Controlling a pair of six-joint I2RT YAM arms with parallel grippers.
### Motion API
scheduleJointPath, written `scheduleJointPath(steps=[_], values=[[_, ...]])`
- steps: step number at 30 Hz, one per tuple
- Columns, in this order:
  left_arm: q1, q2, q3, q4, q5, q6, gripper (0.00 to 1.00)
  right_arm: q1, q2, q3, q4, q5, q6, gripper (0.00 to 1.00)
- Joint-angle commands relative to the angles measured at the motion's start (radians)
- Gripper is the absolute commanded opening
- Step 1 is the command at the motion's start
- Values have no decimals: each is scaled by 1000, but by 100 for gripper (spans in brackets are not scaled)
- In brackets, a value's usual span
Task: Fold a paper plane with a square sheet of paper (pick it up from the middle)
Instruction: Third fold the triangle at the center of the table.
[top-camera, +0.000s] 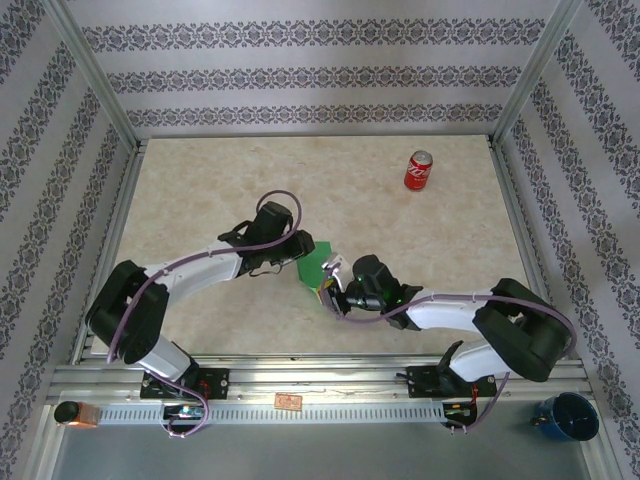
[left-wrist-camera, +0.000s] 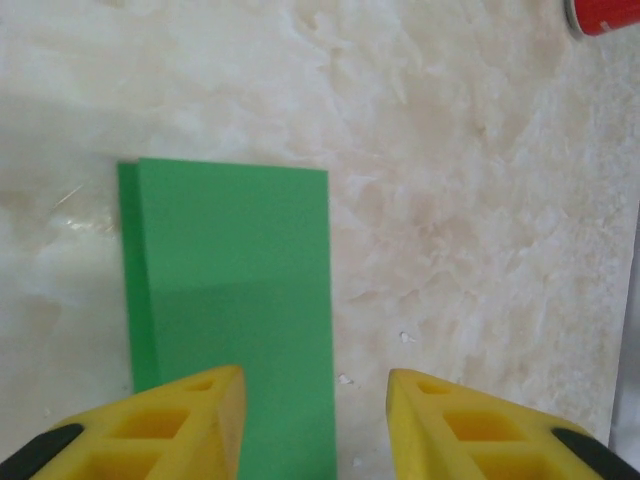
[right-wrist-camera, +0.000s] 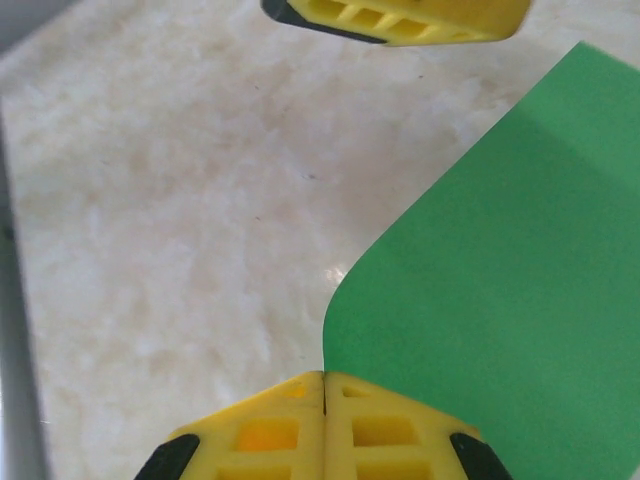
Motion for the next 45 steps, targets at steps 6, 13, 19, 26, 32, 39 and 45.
scheduleJointPath(steps=[6, 13, 19, 26, 32, 39, 45], values=[[12, 175, 191, -105, 106, 135, 32, -48, 68, 60, 41, -234, 154, 0], [13, 277, 235, -140, 119, 152, 28, -64, 74, 51, 53, -218, 191, 0], [14, 323, 223, -137, 119, 146, 25, -68, 88, 46, 54, -218, 189, 0], [14, 379, 205, -137, 102, 159, 22, -73, 113, 54, 44, -225, 192, 0], [14, 383, 166, -127, 95, 156, 19, -95, 147, 73, 27, -220, 222, 0], [14, 375, 164, -125, 97, 153, 19, -156, 204, 110, -5, -237, 270, 0], [13, 375, 177, -134, 105, 155, 19, -166, 221, 120, -35, -210, 250, 0]])
